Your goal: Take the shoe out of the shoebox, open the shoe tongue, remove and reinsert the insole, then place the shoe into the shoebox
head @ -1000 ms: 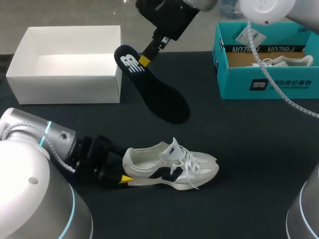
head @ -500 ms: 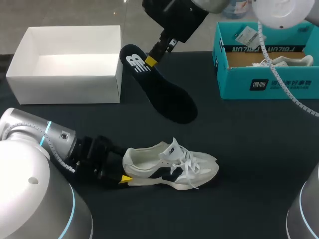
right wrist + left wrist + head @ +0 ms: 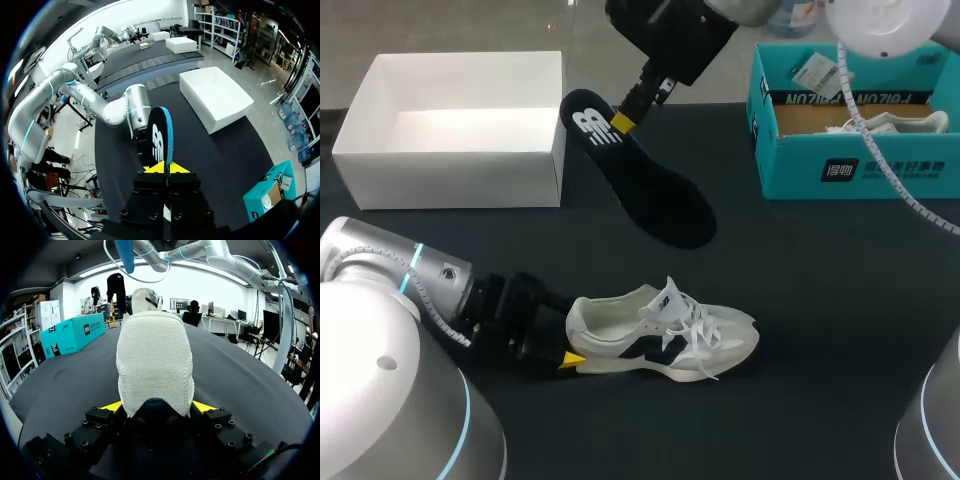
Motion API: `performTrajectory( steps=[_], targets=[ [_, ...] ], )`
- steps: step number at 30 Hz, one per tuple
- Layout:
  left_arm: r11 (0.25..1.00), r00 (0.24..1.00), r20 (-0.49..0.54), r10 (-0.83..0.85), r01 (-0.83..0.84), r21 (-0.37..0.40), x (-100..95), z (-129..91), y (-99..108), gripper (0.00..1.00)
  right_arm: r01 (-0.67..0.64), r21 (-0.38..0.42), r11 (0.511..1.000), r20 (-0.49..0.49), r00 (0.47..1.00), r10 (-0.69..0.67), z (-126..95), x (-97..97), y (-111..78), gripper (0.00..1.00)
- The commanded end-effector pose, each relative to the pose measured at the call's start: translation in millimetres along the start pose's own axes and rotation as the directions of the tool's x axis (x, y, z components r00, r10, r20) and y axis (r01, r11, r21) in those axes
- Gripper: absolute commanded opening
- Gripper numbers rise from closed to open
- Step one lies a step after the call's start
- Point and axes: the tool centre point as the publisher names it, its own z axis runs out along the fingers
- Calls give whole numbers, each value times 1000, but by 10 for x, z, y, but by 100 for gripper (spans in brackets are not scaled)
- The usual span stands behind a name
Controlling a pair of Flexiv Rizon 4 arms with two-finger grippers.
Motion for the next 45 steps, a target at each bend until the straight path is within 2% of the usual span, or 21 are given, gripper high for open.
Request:
performTrajectory(
  steps=[1,5,9,13,20,23,29,35,39,45],
  targets=[
    [1000,1000,2,0,0,-3,27,84,63,0,-1,0,1000,-1,1000,1,12,-4,1,0],
    [1000,1000,2,0,0,-3,27,84,63,0,-4,-8,1000,-6,1000,4,-6,-4,2,0],
    [1000,1000,2,0,0,-3,27,84,63,0,-67,-56,996,-35,997,65,-130,-17,13,0],
    [1000,1000,2,0,0,-3,27,84,63,0,-135,-63,989,-58,990,131,-201,-5,22,0],
    [1000,1000,2,0,0,-3,27,84,63,0,-245,-122,962,-94,968,234,-345,-21,-132,0],
    [1000,1000,2,0,0,-3,27,84,63,0,-267,-163,950,-79,963,257,-430,-36,-163,0],
    [1000,1000,2,0,0,-3,27,84,63,0,-279,-248,928,-36,960,279,-571,-76,-225,0],
    [1000,1000,2,0,0,-3,27,84,63,0,-273,-298,915,-53,961,270,-660,-189,-260,0],
    [1000,1000,2,0,0,-3,27,84,63,0,-291,-322,901,-76,956,282,-733,-261,-313,0],
    [1000,1000,2,0,0,-3,27,84,63,0,-309,-338,889,-97,951,294,-775,-278,-294,0]
  ],
)
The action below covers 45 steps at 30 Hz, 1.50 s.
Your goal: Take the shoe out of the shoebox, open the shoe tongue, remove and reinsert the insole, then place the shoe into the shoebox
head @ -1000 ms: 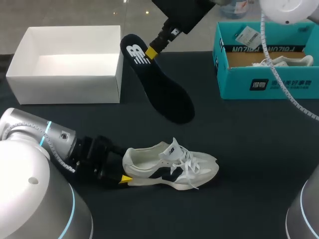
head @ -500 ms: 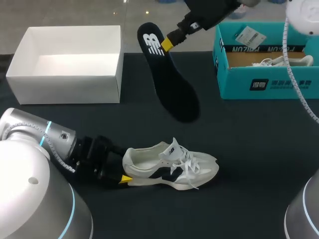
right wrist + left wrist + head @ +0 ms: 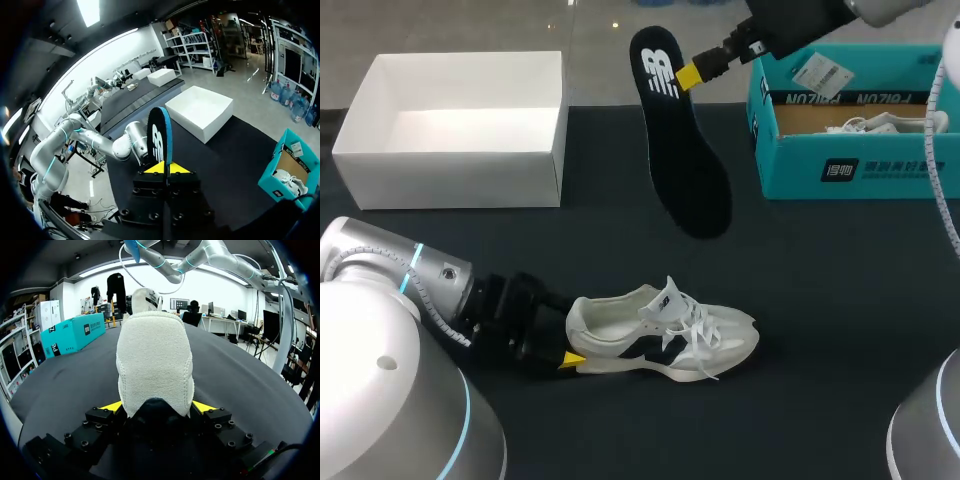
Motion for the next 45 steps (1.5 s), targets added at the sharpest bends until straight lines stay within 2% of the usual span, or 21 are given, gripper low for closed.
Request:
performTrajectory(
  steps=[1,11,21,39,41,42,43,45],
  targets=[
    [1000,1000,1,0,0,-2,27,84,63,0,-11,-48,999,-10,1000,11,-4,-17,-42,0],
    [1000,1000,1,0,0,-2,27,84,63,0,-25,-71,997,16,1000,26,-70,-25,12,0],
    [1000,1000,1,0,0,-2,27,84,63,0,-6,-137,991,66,998,16,-214,-78,72,0],
    [1000,1000,1,0,0,-2,27,84,63,0,-5,-136,991,86,996,17,-244,-120,103,0],
    [1000,1000,1,0,0,-2,27,84,63,44,-5,-136,991,86,996,17,-244,-120,103,0],
    [1000,1000,0,5,-5,-2,30,74,61,82,-5,-136,991,86,996,17,-244,-120,103,0],
    [1000,1000,-12,-6,6,18,34,62,60,100,-5,-136,991,86,996,17,-244,-120,103,0],
    [1000,1000,-5,6,-6,11,36,43,58,100,-5,-136,991,86,996,17,-244,-120,103,0]
  ],
)
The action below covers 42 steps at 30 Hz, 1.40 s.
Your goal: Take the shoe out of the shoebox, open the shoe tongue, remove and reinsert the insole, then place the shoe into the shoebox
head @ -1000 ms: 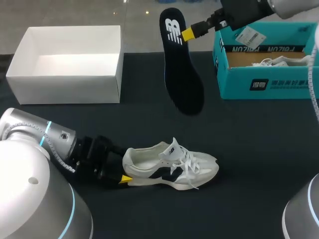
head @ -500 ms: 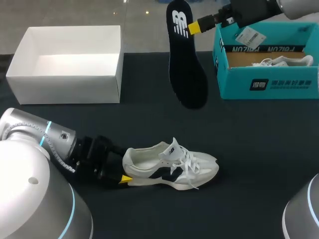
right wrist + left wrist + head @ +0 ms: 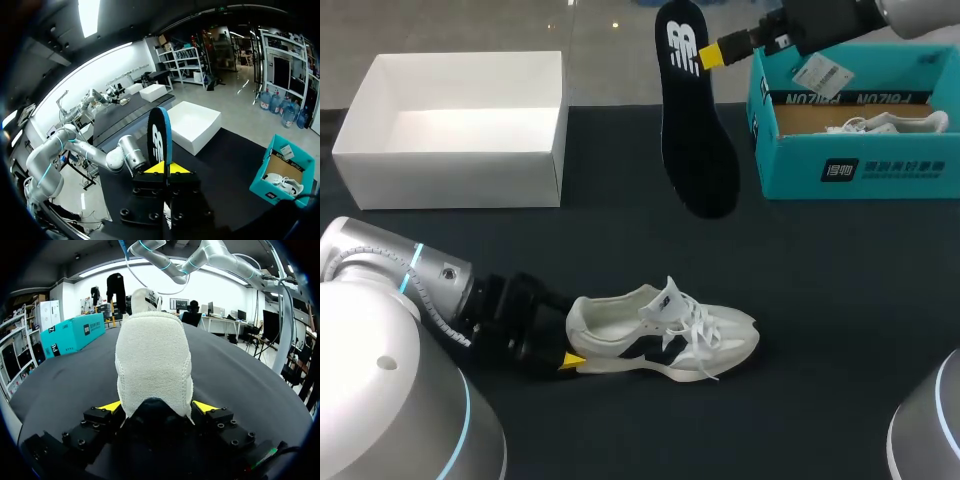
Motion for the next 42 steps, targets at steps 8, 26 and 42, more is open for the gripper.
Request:
performTrajectory(
  steps=[8,26,42],
  targets=[
    [1000,1000,28,7,-7,-1,32,-73,38,100,-2,1,1000,1,1000,2,19,3,9,0],
    [922,980,36,198,-173,-347,-198,-716,-211,100,-2,1,1000,1,1000,2,19,3,9,0],
    [757,984,-65,167,-170,-631,-52,-1002,-451,100,-2,1,1000,1,1000,2,19,3,9,0]
  ],
)
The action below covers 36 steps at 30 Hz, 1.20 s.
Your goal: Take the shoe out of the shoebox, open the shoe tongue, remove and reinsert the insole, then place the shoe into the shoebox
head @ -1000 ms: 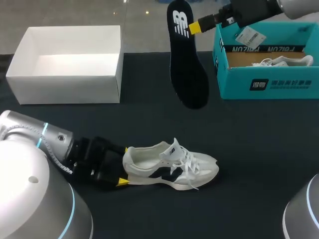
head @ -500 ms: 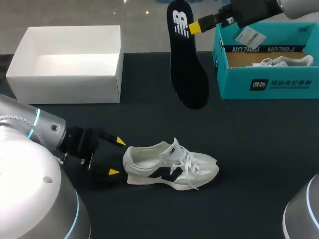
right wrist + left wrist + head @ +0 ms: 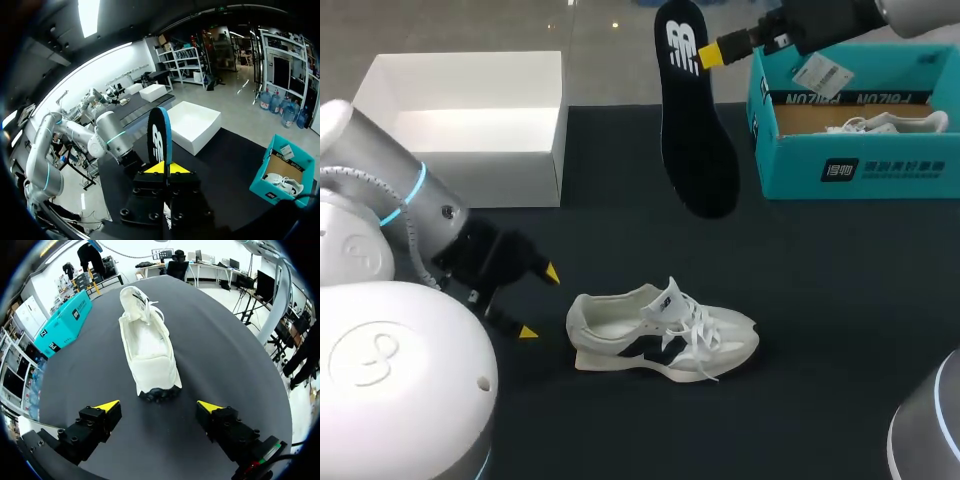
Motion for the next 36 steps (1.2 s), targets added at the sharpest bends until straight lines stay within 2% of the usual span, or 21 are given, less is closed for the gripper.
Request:
performTrajectory(
  steps=[1,12,20,36],
  targets=[
    [988,1000,11,-2,4,-154,36,-127,-50,100,-1,0,1000,0,1000,1,17,0,4,0],
    [980,998,28,-57,61,-188,-9,-252,-20,100,-1,0,1000,0,1000,1,17,0,4,0],
    [961,999,39,-38,47,-274,-73,-256,-94,100,-1,0,1000,0,1000,1,17,0,4,0],
    [961,999,39,-38,47,-274,-73,-256,-94,100,-1,0,1000,0,1000,1,17,0,4,0]
  ],
)
